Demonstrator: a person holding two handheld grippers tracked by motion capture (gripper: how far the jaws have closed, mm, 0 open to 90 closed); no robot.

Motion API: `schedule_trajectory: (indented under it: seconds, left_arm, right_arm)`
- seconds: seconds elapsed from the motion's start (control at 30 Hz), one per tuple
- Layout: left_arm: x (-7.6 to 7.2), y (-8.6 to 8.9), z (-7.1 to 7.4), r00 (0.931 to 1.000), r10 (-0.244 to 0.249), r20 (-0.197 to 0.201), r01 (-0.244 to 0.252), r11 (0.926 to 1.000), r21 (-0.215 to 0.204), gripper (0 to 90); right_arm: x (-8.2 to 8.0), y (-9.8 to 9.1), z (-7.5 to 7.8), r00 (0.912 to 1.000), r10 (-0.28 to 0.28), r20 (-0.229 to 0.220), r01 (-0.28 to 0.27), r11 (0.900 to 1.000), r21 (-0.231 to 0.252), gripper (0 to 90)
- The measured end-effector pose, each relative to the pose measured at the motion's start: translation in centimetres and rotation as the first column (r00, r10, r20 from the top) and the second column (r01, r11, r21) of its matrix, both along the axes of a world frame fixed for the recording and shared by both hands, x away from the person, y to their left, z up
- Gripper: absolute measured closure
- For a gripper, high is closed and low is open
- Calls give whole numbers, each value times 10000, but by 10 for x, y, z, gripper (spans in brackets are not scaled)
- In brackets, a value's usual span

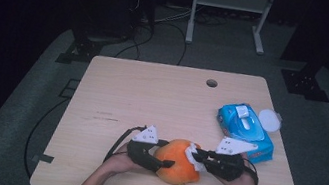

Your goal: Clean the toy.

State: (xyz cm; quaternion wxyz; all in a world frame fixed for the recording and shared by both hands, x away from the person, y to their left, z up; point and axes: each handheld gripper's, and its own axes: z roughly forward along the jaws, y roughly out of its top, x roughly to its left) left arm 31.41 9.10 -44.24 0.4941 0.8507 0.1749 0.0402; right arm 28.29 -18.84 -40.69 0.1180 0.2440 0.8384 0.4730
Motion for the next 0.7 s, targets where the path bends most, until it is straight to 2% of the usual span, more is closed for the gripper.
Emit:
schedule_trajectory:
  seconds: [0.13,0.23,0.27,0.33,0.43,0.53,0.6,0.7]
  left_arm:
    - [3,3,0,9999,84,-101,-85,9999,-84,293]
    - [5,4,-1,9995,220,-223,-225,9996,-197,293]
    - [5,3,-1,9994,260,-224,-264,9995,-193,293]
    - [5,2,-1,9990,417,-181,-420,9990,-155,292]
    - [5,-3,-3,9950,985,-146,-988,9948,-226,276]
    - [2,-7,-2,9959,904,100,-903,9958,-130,276]
    - [2,-6,-2,9970,762,130,-761,9970,-133,279]
    - [-2,-7,-1,9988,408,262,-405,9991,-107,284]
  right_arm:
    - [5,-9,-5,9995,-263,-168,261,9995,-163,796]
    - [9,-19,-12,9967,-591,-557,576,9979,-290,797]
    - [9,-20,-13,9965,-613,-560,595,9977,-336,797]
    - [6,-16,-10,9977,-523,-424,508,9981,-362,796]
    - [1,-6,-4,9998,-72,-181,69,9999,-152,796]
    - [0,2,-1,10000,-71,29,71,9999,-136,790]
    - [4,-1,-3,9997,-226,-108,225,9997,-10,785]
    - [13,-13,-10,9959,-852,-317,850,9964,-66,789]
